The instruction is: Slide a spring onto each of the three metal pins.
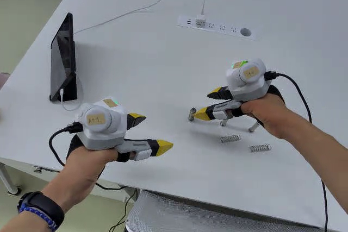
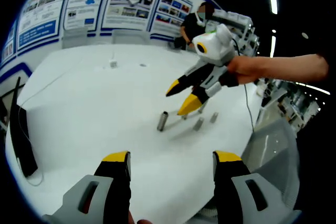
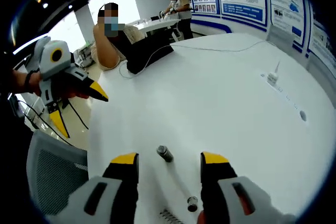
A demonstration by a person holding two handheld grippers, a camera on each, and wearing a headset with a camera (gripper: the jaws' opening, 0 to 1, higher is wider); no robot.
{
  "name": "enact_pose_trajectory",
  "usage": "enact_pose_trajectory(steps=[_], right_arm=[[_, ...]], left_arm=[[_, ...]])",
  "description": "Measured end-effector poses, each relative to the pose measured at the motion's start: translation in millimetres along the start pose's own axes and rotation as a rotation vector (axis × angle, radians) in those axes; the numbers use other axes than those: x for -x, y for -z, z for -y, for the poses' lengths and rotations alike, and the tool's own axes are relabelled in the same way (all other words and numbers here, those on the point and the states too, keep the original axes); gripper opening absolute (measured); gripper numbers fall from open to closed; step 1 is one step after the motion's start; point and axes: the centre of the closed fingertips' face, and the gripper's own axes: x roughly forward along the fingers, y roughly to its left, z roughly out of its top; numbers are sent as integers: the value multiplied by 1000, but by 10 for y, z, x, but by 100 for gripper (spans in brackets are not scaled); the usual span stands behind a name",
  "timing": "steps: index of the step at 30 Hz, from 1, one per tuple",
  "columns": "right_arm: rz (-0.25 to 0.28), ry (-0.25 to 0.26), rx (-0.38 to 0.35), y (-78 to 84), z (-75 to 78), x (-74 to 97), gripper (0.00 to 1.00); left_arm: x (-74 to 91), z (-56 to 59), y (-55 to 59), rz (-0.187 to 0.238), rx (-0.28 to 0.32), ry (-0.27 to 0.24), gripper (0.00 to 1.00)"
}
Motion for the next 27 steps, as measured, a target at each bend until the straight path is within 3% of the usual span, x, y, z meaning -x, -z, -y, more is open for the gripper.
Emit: enact_pose_trajectory(steps=[14, 27], right_arm=[[88, 62, -63, 71, 52, 197, 54], [169, 175, -115, 229, 151, 569, 60]], left_arm=[[-49, 121, -20, 4, 8, 13, 65], [-88, 165, -34, -8, -12, 28, 65]])
